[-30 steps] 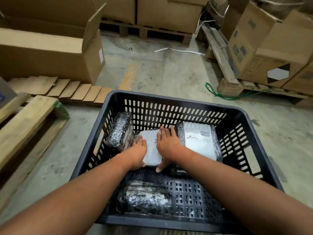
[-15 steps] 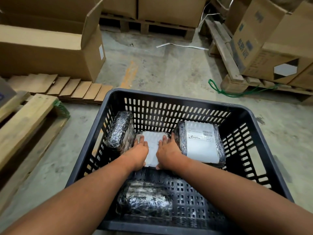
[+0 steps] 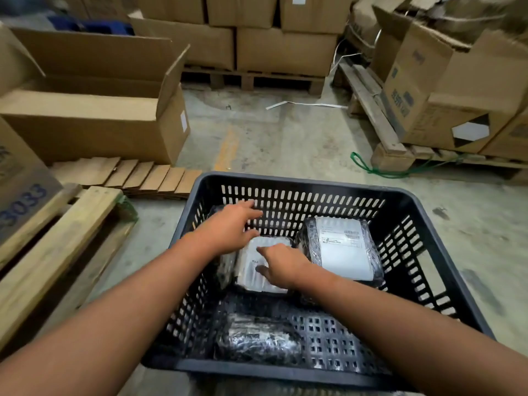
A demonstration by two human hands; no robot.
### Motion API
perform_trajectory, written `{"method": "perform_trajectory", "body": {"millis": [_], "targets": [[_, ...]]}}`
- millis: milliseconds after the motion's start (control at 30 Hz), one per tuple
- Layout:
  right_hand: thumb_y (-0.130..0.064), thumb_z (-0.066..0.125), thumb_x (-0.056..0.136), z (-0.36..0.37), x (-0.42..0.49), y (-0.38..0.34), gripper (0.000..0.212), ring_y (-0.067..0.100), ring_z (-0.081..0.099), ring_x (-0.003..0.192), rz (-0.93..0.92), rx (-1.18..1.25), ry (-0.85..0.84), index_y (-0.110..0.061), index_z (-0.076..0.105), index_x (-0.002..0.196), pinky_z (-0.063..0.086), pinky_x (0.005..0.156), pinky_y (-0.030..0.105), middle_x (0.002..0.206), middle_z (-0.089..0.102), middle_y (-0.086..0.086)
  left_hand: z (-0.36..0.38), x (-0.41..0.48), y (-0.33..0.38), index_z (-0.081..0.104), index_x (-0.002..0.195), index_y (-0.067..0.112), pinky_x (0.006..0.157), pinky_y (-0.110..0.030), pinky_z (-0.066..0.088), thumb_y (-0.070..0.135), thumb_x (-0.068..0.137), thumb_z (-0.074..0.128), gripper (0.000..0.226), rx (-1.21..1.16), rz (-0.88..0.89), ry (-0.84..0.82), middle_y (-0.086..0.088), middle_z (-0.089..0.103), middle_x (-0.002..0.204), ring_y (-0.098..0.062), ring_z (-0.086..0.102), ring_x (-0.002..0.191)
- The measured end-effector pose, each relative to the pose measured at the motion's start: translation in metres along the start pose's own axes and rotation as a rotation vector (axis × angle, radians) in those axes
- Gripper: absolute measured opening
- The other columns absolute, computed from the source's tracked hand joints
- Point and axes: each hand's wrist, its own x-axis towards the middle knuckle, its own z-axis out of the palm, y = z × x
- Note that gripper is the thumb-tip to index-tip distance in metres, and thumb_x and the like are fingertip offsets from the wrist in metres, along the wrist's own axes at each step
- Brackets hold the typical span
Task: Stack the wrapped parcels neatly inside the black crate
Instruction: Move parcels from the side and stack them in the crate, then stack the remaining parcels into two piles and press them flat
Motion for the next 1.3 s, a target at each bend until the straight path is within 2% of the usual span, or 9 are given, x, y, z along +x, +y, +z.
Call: {"method": "perform_trajectory", "body": {"millis": [233, 333, 467, 633, 700, 767, 900, 1067, 1300], "targets": [[-0.036, 0.062, 0.1, -0.006, 0.021, -0.044, 0.076, 0.037, 0.059, 0.124, -0.107, 0.582, 0.248, -0.02, 0.022, 0.162, 0.044, 0.094, 0.031, 0.142, 0.058, 0.022, -0.049, -0.031, -0.043, 0.04, 0.153, 0.019, 0.123, -0.051, 0.013, 0.029, 0.093, 0.067, 0.067, 0.013, -0.213, 0.178, -0.017, 0.01, 0.167, -0.036, 0.001, 0.154], [-0.036, 0.05, 0.106, -0.002, 0.029, -0.056, 0.074, 0.034, 0.023, 0.155, -0.195, 0.62, 0.148, -0.046, 0.004, 0.162, 0.022, 0.125, 0.043, 0.169, 0.021, 0.021, -0.048, -0.046, -0.055, 0.022, 0.16, 0.021, 0.123, -0.038, 0.015, 0.031, 0.092, 0.069, 0.083, -0.077, -0.27, 0.111, -0.013, 0.003, 0.168, -0.03, 0.011, 0.154], [-0.067, 0.051, 0.096, 0.001, 0.03, -0.058, 0.08, 0.033, 0.008, 0.159, -0.202, 0.641, 0.042, -0.064, -0.004, 0.154, 0.009, 0.126, 0.039, 0.173, -0.006, 0.017, -0.049, -0.052, -0.063, 0.012, 0.161, 0.02, 0.118, -0.026, 0.015, 0.024, 0.093, 0.067, 0.087, -0.118, -0.23, 0.089, -0.005, 0.008, 0.168, -0.02, 0.016, 0.153], [-0.056, 0.078, 0.083, 0.008, 0.028, -0.062, 0.093, 0.028, 0.046, 0.142, -0.206, 0.684, 0.241, -0.051, 0.021, 0.156, 0.036, 0.121, 0.046, 0.161, 0.033, 0.013, -0.047, -0.049, -0.067, 0.014, 0.16, 0.016, 0.111, -0.017, 0.009, 0.015, 0.091, 0.069, 0.089, -0.178, -0.227, 0.106, -0.004, 0.013, 0.168, -0.016, 0.015, 0.153], [-0.047, 0.07, 0.092, 0.014, 0.024, -0.062, 0.084, 0.033, 0.043, 0.144, -0.231, 0.707, 0.223, -0.063, 0.015, 0.155, 0.028, 0.124, 0.046, 0.167, 0.021, 0.02, -0.045, -0.048, -0.068, 0.015, 0.16, 0.015, 0.112, -0.017, 0.008, 0.013, 0.091, 0.069, 0.088, -0.205, -0.221, 0.109, -0.003, 0.013, 0.168, -0.015, 0.015, 0.153], [-0.049, 0.064, 0.093, 0.022, 0.02, -0.063, 0.078, 0.031, 0.034, 0.149, -0.207, 0.691, 0.243, -0.067, 0.016, 0.151, 0.012, 0.121, 0.025, 0.168, 0.017, 0.021, -0.043, -0.047, -0.071, 0.016, 0.16, 0.016, 0.113, -0.017, 0.01, 0.012, 0.091, 0.069, 0.088, -0.231, -0.22, 0.117, 0.0, 0.014, 0.167, -0.014, 0.016, 0.152], [-0.057, 0.079, 0.082, 0.023, 0.018, -0.06, 0.067, 0.008, 0.054, 0.129, -0.156, 0.782, 0.39, -0.048, 0.046, 0.139, 0.038, 0.111, 0.016, 0.139, 0.059, 0.002, -0.041, -0.045, -0.075, 0.017, 0.16, 0.017, 0.114, -0.018, 0.011, 0.013, 0.09, 0.069, 0.088, -0.233, -0.217, 0.128, 0.001, 0.016, 0.167, -0.013, 0.017, 0.152], [-0.032, 0.081, 0.083, 0.017, 0.004, -0.047, 0.053, -0.013, 0.06, 0.113, -0.138, 0.951, 0.429, -0.037, 0.06, 0.131, 0.041, 0.092, 0.002, 0.119, 0.065, -0.031, -0.04, -0.045, -0.077, 0.016, 0.161, 0.02, 0.114, -0.018, 0.011, 0.015, 0.09, 0.069, 0.088, -0.244, -0.224, 0.129, 0.003, 0.015, 0.167, -0.012, 0.017, 0.152], [-0.028, 0.072, 0.081, -0.027, -0.021, -0.016, 0.05, -0.004, 0.069, 0.103, -0.084, 1.09, 0.428, -0.039, 0.07, 0.129, 0.062, 0.08, 0.023, 0.116, 0.07, -0.026, -0.051, -0.042, -0.054, 0.012, 0.16, 0.027, 0.122, -0.049, 0.006, 0.02, 0.09, 0.073, 0.093, -0.066, -0.229, 0.093, -0.01, -0.016, 0.167, -0.035, -0.023, 0.149]]}}
